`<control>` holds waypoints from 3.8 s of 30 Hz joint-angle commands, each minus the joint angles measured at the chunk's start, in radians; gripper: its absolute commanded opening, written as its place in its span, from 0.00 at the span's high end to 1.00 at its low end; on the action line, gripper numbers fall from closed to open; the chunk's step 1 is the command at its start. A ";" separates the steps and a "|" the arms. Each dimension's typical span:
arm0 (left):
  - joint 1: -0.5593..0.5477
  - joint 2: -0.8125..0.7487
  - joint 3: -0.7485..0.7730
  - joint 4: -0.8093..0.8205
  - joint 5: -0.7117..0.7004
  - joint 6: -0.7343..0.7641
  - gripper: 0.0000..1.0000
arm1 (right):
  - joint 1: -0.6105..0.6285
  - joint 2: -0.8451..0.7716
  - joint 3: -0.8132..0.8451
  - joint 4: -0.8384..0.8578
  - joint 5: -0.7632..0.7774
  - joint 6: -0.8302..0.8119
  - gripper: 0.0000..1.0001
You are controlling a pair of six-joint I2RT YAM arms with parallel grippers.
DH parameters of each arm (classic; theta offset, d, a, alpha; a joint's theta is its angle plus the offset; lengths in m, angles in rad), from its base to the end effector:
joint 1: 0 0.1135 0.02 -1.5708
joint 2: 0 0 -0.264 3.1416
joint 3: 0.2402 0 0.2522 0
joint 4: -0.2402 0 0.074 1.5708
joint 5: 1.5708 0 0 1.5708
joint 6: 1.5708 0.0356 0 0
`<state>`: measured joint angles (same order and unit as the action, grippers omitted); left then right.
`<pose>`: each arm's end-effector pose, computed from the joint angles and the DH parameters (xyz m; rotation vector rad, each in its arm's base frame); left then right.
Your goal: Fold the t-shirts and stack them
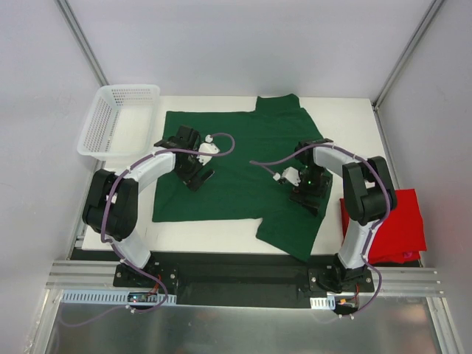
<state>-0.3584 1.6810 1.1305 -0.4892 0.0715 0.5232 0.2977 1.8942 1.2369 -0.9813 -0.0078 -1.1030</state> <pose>0.3219 -0.1233 0.2045 1.1350 2.3465 -0.0346 0.3126 0.0962 0.1523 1.9859 -2.3567 -0.0520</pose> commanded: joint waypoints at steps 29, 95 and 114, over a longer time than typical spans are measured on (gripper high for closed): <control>0.088 0.115 0.216 0.014 -0.031 -0.112 0.01 | -0.115 0.097 0.438 0.252 0.077 0.215 0.04; 0.076 0.784 0.792 0.348 -0.450 0.448 0.02 | -0.069 0.407 0.499 0.670 0.321 -0.034 0.04; 0.072 0.727 0.692 0.603 -0.587 0.531 0.01 | -0.055 0.367 0.498 0.573 0.315 -0.015 0.04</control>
<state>-0.2886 2.3734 1.8057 0.0364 -0.4397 1.0012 0.2409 2.3035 1.7992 -0.2668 0.3565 -1.1675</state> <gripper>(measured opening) 0.986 0.958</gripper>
